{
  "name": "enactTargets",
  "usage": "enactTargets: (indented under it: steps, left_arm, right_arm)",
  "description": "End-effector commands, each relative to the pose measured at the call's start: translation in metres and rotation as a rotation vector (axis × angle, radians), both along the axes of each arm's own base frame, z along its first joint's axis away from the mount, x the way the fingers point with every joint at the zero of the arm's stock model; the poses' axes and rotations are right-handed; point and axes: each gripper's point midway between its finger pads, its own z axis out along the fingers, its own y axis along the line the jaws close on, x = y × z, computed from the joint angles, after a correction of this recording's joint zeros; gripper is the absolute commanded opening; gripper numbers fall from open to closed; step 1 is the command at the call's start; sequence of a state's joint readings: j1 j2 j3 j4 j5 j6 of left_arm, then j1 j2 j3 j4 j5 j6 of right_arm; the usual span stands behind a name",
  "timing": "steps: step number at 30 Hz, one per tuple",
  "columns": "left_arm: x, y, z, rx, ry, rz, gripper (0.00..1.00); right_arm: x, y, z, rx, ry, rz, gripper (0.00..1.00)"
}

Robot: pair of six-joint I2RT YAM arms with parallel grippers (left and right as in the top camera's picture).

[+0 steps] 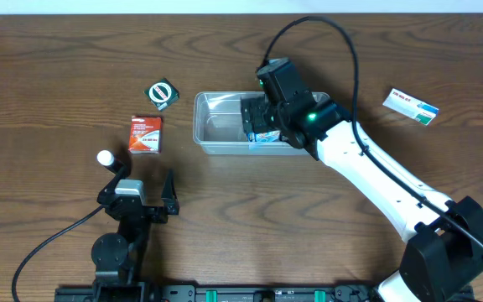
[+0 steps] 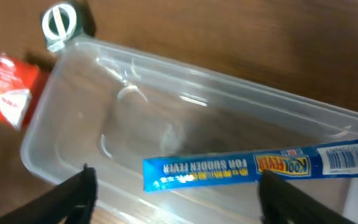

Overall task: Pack container
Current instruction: 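Lower the blue box into the container and release it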

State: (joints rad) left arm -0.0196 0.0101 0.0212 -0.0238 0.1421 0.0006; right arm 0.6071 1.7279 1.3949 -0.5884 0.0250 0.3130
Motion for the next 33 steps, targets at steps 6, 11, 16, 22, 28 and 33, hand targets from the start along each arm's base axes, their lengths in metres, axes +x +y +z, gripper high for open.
enactTargets:
  steps: [6,11,16,22,28,33]
  left_arm:
    - [-0.001,0.0,-0.016,0.006,0.047,-0.001,0.98]
    - [-0.001,0.0,-0.016,0.006,0.047,-0.002,0.98]
    - [-0.001,0.0,-0.016,0.006,0.047,-0.002,0.98]
    - [-0.001,0.0,-0.016,0.006,0.047,-0.002,0.98]
    - [-0.001,0.0,-0.016,0.006,0.047,-0.001,0.98]
    - [-0.001,0.0,-0.016,0.006,0.047,-0.002,0.98]
  right_arm:
    - [-0.006,-0.015,-0.021,-0.19,0.005,0.205,0.62]
    - [-0.007,-0.017,-0.023,-0.215,0.004,0.234,0.49]
    - [-0.01,-0.019,-0.037,-0.253,0.034,0.268,0.39]
    - [-0.017,-0.012,-0.064,-0.281,0.097,0.298,0.33]
    - [-0.015,0.003,-0.079,-0.281,0.091,0.32,0.33]
    - [-0.004,0.011,-0.081,-0.255,0.054,0.306,0.3]
